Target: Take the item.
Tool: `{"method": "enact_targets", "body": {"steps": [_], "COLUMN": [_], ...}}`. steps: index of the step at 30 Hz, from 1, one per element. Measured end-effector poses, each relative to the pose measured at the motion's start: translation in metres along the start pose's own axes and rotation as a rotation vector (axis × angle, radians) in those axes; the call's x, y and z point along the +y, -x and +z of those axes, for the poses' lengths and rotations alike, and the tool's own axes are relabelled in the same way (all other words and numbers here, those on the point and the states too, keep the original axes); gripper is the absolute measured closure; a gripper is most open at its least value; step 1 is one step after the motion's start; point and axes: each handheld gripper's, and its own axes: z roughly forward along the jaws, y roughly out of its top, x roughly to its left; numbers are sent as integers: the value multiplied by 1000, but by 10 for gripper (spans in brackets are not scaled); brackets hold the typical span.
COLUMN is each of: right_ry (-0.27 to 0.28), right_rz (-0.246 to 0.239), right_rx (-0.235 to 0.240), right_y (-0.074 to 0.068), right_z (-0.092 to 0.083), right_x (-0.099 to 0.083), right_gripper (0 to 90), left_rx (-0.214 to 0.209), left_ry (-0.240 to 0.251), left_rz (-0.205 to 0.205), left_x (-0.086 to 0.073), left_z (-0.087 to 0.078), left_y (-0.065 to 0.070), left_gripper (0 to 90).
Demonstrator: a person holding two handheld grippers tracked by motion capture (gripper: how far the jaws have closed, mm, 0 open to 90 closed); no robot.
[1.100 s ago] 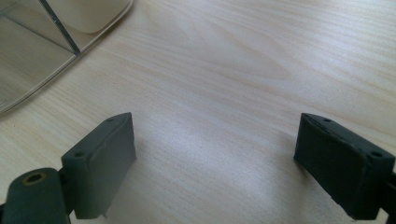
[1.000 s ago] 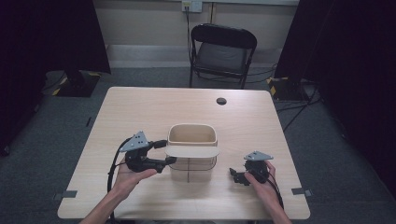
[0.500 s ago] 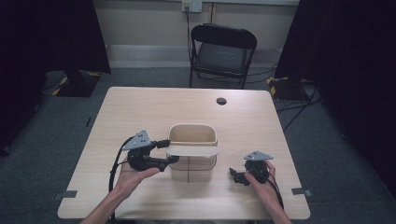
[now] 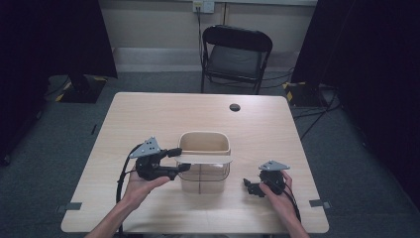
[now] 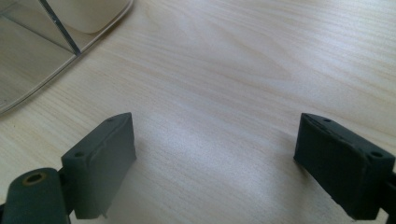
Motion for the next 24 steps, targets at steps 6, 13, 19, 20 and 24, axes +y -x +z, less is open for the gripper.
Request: {"method": "enact_targets", "body": {"steps": [6, 13, 19, 20, 24], "right_ry": [0, 0, 0, 0, 0], "right_rz": [1, 1, 1, 1, 0], "right_rx": [0, 0, 1, 1, 0], "right_y": [0, 0, 0, 0, 0], "right_z": [0, 0, 0, 0, 0], "right_x": [0, 0, 0, 0, 0], "right_gripper": [116, 116, 116, 116, 116], "left_rx": [0, -3, -16, -19, -20], "left_ry": [-3, -15, -15, -16, -12], "left_rz": [-1, 8, 6, 3, 0], "left_x": [1, 4, 6, 7, 8], "left_z": [0, 1, 1, 1, 2], "left_y": [-1, -1, -4, -4, -4], "left_gripper": [362, 383, 412, 419, 430]}}
